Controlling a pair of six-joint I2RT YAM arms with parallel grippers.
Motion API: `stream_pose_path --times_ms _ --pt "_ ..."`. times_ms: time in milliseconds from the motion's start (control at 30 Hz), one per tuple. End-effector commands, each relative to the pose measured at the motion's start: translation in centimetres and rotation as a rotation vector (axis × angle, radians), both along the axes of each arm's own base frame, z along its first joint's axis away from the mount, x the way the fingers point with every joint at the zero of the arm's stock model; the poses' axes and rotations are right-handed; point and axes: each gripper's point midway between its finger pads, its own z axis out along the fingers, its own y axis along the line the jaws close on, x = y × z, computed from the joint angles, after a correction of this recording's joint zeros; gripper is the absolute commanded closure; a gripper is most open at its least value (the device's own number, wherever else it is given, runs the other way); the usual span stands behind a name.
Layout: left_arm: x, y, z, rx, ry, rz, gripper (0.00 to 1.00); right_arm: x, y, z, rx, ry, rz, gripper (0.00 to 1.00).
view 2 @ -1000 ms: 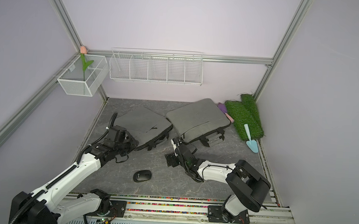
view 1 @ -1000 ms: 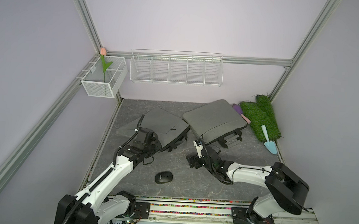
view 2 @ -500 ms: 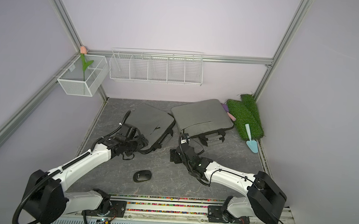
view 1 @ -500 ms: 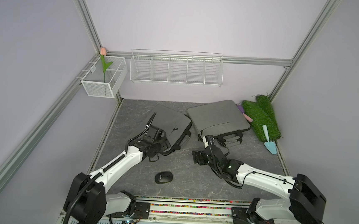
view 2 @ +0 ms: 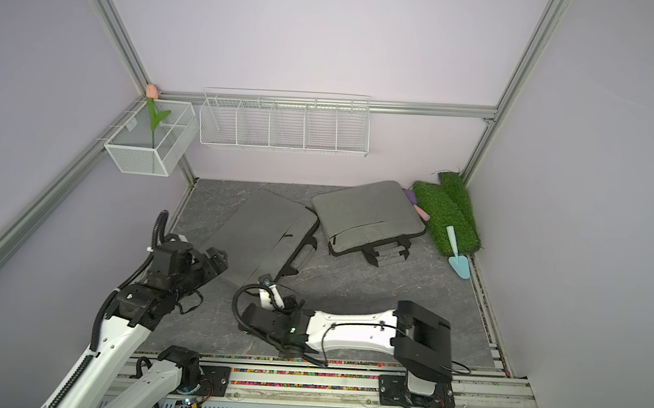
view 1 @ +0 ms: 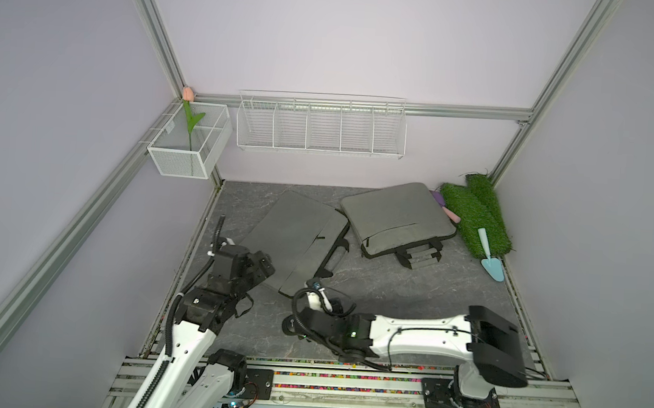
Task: Put the mouse into the laptop bag
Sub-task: Move the mouse to the center of the board.
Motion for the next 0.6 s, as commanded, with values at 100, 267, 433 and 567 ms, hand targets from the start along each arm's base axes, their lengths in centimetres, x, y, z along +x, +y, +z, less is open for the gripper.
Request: stream_pose_path --times_ms 100,267,433,567 --pt "-1.1 1.7 -4.6 -0.126 0.138 -0.005 0.11 0.7 3.8 -3.9 -0.147 -0.032 0.037 0.03" --pt "-1.1 2.6 -5.6 -0.112 0.212 0.051 0.14 1.8 4.9 -6.4 -0.295 -0.053 0.029 0.01" --pt "-0.9 2.6 -4.8 -0.118 0.161 0.051 0.13 2.8 1.5 -7.7 -0.432 -0.1 -0.061 0.0" --pt "-0.7 2.1 -4.5 -0.149 0.148 0.044 0.12 3.2 -1.1 -6.8 -0.476 -0.134 -0.108 0.0"
